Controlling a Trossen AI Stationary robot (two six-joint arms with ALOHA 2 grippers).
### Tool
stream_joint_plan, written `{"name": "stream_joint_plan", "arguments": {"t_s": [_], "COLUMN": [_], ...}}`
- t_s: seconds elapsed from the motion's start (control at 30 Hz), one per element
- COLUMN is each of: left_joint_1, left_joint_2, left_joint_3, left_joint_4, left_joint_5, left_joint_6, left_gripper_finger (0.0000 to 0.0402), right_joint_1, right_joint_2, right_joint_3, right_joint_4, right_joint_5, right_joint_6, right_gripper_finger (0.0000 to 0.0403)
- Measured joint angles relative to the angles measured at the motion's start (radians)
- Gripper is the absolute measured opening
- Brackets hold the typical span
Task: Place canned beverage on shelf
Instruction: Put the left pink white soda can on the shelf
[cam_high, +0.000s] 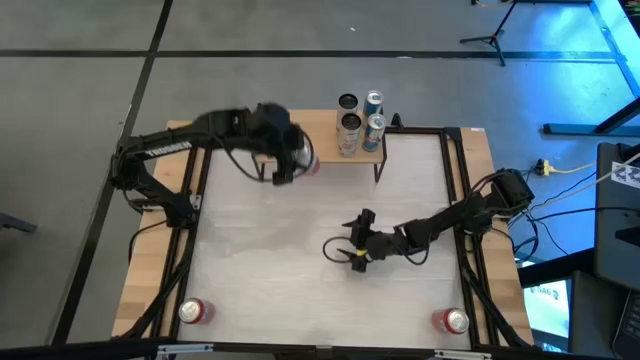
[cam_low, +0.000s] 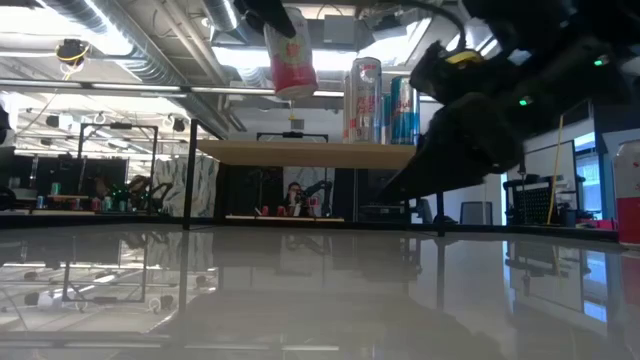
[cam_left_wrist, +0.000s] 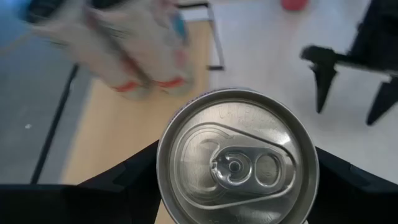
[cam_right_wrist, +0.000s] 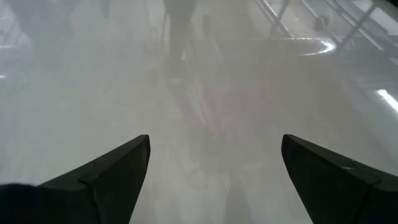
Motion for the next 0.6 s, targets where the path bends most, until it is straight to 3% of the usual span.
{"name": "stream_joint_plan", "arguments": {"t_s": [0.2, 0.37, 0.6], "left_joint_1": [0.119, 0.199, 0.292], "left_joint_2": [0.074, 0.227, 0.454], "left_joint_3": [0.167, 0.379, 0.634], "left_joint_4": [-0.057, -0.200, -0.328], "left_joint_5": [0.039, 0.127, 0.161], "left_joint_6": [0.096, 0.170, 0.256], "left_gripper_finger": [0.0276, 0.0276, 0.0276], "right_joint_1": [-0.057, -0.083, -0.100], "right_joint_2": [0.000, 0.005, 0.005], "right_joint_3": [0.000, 0.000, 0.000], "right_joint_4": [-0.003, -0.007, -0.010], "right_joint_5": [-0.042, -0.042, -0.033], "right_joint_6": [0.000, -0.001, -0.011], "right_gripper_finger": [0.0363, 0.0363, 0.0363]}}
